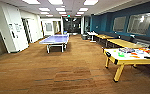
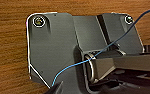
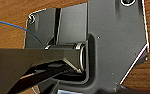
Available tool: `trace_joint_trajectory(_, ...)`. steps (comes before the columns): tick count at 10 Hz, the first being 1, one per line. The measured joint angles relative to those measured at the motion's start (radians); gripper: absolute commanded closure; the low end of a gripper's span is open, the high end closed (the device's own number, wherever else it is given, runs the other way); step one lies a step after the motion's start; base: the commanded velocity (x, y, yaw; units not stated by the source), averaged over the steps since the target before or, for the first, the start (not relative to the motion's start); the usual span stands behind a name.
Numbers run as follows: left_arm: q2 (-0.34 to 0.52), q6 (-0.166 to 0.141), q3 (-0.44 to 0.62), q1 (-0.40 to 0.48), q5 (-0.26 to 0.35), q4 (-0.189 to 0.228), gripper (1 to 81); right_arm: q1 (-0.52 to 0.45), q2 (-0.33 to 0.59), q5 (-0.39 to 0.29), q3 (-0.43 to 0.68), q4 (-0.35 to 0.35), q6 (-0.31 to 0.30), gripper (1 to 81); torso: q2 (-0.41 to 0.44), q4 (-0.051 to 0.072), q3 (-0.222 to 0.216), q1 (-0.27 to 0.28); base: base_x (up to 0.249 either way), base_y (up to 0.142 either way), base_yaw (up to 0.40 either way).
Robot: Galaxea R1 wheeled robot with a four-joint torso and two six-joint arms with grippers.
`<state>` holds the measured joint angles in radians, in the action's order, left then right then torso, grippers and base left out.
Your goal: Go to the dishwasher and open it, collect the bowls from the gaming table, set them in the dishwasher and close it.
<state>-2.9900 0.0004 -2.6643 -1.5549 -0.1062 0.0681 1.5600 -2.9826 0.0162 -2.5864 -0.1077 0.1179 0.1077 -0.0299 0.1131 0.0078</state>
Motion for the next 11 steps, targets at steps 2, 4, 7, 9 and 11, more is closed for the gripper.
trace_joint_trajectory(2,0.000,0.000,0.000,-0.001,0.002,0.000,1.0,0.000,-0.001,0.000,0.000,0.000,0.000,1.0,0.000,0.000,0.000,0.000,0.277,0.000,0.000)
trace_joint_trajectory(4,-0.002,0.000,0.000,0.000,0.000,0.000,1.0,0.000,-0.001,0.000,0.000,0.000,0.000,1.0,0.000,0.000,0.000,0.000,0.277,0.000,0.000)
trace_joint_trajectory(7,-0.002,0.000,0.000,0.000,0.001,0.000,1.0,0.000,0.000,0.000,0.000,0.000,0.000,1.0,0.000,0.000,0.000,0.000,0.277,0.000,0.000)
trace_joint_trajectory(9,-0.003,0.000,0.000,0.003,0.001,0.000,1.0,0.000,-0.001,0.000,0.000,0.000,0.000,1.0,0.000,0.000,0.000,0.000,0.277,0.000,0.000)
trace_joint_trajectory(11,-0.005,0.000,0.000,0.003,0.001,0.000,1.0,0.000,-0.002,0.000,0.000,0.000,0.000,1.0,0.000,0.000,0.000,0.000,0.277,0.000,0.000)
